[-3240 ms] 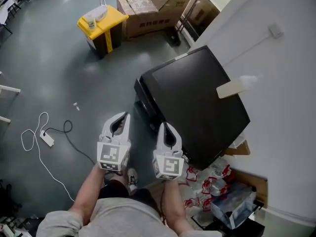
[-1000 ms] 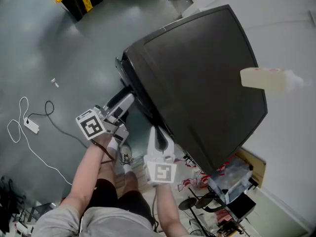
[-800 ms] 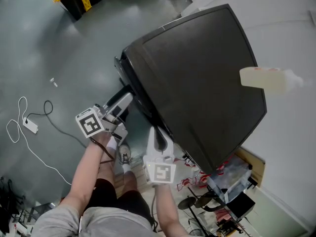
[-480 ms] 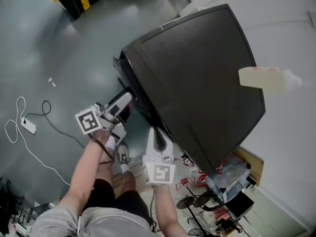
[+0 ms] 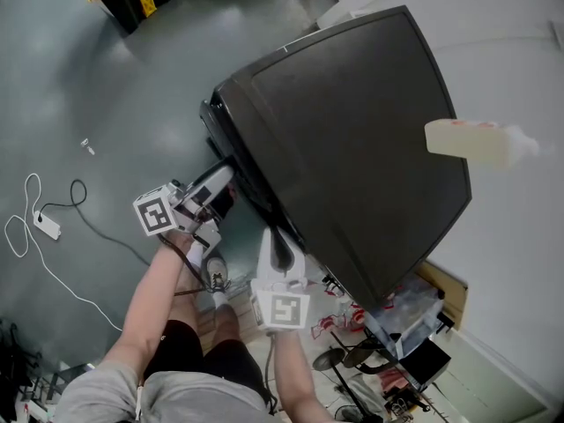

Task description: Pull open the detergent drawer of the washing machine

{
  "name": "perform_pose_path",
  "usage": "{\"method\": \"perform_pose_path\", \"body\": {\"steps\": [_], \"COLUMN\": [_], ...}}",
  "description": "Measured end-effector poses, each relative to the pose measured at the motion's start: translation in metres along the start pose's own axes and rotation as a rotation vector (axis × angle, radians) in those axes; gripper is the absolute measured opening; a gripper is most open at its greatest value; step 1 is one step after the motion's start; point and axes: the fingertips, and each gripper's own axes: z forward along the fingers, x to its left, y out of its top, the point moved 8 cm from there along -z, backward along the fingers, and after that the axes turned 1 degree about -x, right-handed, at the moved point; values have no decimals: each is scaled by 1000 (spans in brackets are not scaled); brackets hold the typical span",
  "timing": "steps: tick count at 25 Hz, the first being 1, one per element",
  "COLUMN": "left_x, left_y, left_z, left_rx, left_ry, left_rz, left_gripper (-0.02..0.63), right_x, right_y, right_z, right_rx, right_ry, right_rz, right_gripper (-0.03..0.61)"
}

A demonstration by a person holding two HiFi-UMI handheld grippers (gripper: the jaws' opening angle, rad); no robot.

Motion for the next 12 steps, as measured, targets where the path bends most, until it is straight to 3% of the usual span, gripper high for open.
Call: {"method": "perform_pose_path", "body": {"steps": [12], "left_x": [4], "left_y": [-1], "left_z": [-24], "left_rx": [-39], "left_ry": [-96], "left_rz": [-56], "left_gripper": [156], "right_x": [4], "right_y": [-3], "right_z": [-8], "right_rx": [-13], "right_ry": [-16], "right_rz": [-8], "right_gripper": [5]}}
